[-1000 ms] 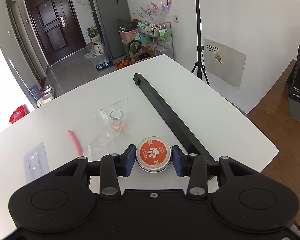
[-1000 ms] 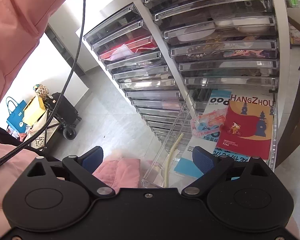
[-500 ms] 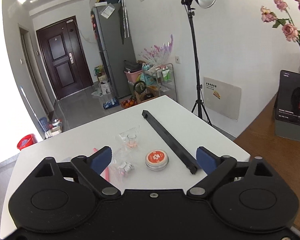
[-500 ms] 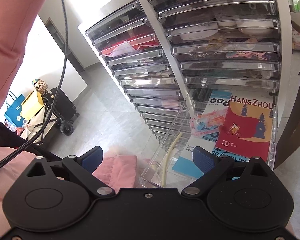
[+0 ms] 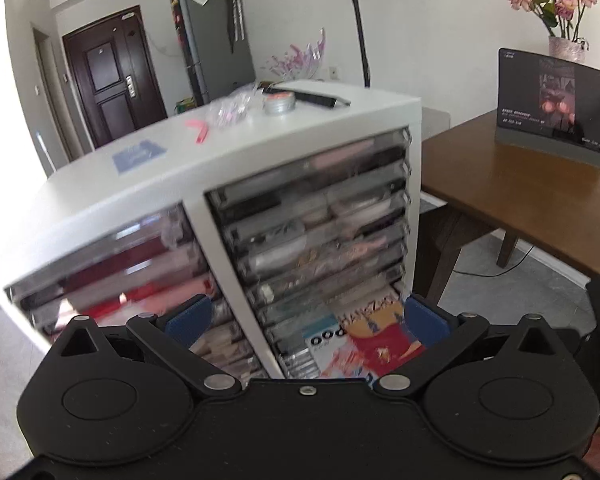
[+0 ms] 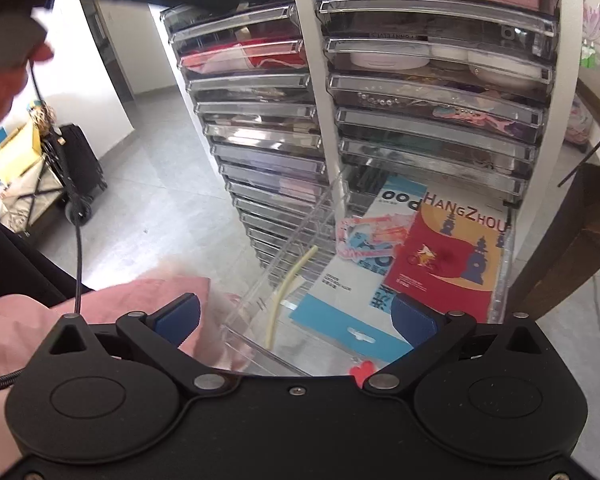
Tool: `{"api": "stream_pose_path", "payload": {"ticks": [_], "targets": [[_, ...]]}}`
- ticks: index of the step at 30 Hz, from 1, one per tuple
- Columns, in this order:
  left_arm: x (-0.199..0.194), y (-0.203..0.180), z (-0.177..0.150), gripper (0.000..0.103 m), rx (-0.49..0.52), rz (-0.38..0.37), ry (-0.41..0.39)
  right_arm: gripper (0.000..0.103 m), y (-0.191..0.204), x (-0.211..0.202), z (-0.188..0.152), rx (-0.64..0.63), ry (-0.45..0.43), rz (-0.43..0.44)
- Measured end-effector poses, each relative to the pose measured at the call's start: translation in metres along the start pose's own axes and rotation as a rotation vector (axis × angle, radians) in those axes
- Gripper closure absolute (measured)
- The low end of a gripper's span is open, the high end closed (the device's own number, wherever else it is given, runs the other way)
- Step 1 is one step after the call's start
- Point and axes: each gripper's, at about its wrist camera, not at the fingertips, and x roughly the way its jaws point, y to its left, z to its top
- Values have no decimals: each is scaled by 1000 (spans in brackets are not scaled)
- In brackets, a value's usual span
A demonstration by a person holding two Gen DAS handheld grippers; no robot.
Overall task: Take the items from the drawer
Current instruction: 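Move the left gripper back down into the open drawer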
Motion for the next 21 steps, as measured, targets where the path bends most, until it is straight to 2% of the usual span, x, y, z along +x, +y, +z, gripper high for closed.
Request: {"api": "stream_pose_path", "payload": {"ticks": [4, 9, 14, 21], "targets": [[0, 21, -30, 0, -94, -10, 54, 0, -3, -9, -3, 9, 30, -48], [0, 28, -49, 0, -191, -50, 70, 0, -13, -24, -4, 24, 59, -89], [4, 11, -62, 0, -170, -131, 98, 0, -18, -30, -9, 25, 64, -99], [19, -19, -73, 0, -185, -117, 143, 0, -26, -31, -18, 29, 59, -107]]}}
